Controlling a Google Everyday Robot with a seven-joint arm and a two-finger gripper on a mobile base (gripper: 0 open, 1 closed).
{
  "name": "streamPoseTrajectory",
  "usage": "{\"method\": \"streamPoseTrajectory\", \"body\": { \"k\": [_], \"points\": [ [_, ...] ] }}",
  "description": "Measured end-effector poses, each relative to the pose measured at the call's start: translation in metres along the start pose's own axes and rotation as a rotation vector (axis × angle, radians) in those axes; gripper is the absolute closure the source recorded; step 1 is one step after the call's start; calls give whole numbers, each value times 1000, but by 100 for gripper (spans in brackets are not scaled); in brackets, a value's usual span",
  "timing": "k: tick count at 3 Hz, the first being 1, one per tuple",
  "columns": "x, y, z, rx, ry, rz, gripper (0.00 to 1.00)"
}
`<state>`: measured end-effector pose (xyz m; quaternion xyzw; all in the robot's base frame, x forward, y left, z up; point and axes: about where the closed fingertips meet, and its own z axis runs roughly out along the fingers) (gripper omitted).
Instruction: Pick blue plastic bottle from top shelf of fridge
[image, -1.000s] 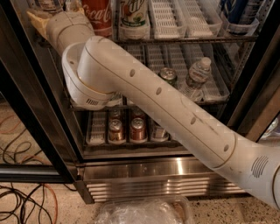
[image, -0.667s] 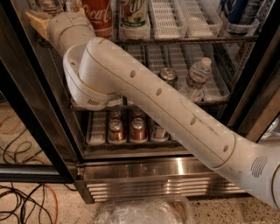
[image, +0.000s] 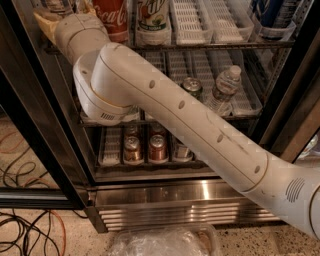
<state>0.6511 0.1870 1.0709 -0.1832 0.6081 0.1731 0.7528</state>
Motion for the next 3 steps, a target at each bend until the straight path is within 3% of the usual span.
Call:
{"method": "streamPoseTrajectory", "body": {
  "k": [2, 3],
  "points": [
    [0, 0, 0, 0, 0, 0, 89],
    [0, 0, 0, 0, 0, 0, 100]
  ]
}}
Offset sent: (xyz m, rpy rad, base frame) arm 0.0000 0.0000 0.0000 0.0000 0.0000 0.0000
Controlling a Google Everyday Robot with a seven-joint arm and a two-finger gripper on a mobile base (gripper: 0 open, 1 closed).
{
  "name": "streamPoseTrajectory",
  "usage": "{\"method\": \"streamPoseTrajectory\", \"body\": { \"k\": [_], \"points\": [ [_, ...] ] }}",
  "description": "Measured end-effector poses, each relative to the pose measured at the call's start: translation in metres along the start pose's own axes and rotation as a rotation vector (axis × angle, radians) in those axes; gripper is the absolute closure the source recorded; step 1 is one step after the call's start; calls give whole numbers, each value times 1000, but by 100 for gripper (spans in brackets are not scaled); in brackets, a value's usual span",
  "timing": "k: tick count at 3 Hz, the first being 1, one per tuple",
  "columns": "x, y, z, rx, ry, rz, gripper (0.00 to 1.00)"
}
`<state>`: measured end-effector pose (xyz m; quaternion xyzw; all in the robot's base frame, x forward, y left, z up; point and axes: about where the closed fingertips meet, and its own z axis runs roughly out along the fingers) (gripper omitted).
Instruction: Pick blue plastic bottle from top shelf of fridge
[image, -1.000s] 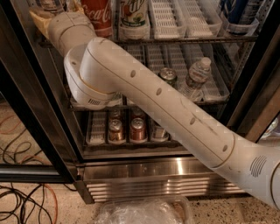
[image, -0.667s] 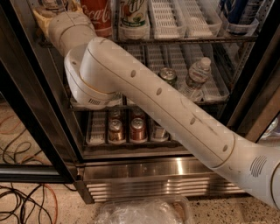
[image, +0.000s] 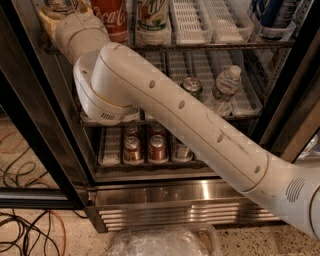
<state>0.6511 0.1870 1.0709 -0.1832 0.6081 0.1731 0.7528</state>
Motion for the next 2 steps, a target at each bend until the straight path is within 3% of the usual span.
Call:
{"method": "streamPoseTrajectory", "body": {
  "k": [2],
  "points": [
    [-1, 2, 0, -6, -10, -17, 100]
  ]
}}
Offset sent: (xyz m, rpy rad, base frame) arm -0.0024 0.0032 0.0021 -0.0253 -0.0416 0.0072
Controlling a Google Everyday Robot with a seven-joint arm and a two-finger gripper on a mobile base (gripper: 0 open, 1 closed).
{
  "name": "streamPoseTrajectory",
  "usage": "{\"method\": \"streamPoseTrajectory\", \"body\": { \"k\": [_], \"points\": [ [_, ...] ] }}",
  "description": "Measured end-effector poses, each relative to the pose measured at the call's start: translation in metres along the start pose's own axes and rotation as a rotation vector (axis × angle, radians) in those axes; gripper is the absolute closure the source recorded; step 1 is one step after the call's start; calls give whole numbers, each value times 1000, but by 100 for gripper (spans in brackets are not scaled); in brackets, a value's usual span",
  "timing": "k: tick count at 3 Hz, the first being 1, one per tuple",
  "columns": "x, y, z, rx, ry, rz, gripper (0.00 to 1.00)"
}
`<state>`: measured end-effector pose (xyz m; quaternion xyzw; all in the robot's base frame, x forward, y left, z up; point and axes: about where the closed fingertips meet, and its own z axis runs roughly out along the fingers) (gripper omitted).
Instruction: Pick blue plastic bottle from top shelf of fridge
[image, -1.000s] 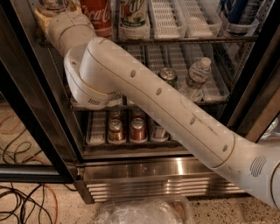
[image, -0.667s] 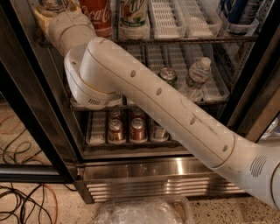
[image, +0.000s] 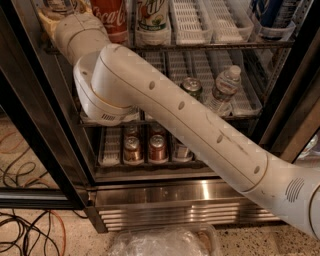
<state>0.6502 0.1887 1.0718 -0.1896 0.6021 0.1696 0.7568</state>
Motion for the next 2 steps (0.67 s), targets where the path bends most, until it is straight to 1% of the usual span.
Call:
{"method": "streamPoseTrajectory", "body": {
  "k": [2],
  "points": [
    [-21, 5, -5, -33, -69, -64, 100]
  ]
}}
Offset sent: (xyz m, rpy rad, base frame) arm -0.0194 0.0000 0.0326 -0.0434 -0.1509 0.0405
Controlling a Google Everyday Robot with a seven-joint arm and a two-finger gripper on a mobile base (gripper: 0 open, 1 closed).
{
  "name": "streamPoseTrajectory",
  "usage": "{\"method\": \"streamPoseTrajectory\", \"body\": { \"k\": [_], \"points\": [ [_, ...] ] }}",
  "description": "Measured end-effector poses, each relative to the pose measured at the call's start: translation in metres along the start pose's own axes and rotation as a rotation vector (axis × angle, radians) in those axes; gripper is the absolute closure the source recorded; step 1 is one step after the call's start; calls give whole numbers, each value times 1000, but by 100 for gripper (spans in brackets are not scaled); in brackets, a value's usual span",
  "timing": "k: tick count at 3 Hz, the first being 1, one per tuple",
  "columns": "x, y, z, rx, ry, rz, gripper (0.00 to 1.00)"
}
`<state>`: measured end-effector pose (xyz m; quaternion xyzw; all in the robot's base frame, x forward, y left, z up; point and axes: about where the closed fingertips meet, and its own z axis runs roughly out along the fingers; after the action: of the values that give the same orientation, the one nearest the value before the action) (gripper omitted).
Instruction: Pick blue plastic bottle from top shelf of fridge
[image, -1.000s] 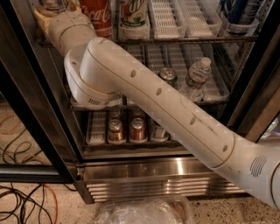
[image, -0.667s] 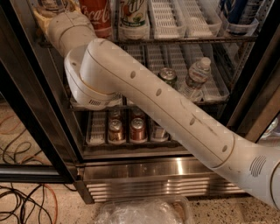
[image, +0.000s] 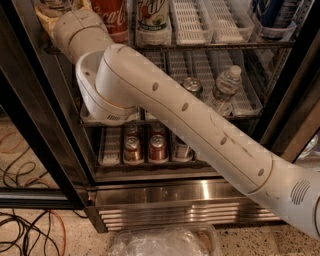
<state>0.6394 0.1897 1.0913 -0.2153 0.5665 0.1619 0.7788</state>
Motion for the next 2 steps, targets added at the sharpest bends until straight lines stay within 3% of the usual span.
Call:
{"method": "streamPoseTrajectory", "body": {
  "k": [2],
  "points": [
    [-18, 3, -8, -18, -67, -51, 100]
  ]
}}
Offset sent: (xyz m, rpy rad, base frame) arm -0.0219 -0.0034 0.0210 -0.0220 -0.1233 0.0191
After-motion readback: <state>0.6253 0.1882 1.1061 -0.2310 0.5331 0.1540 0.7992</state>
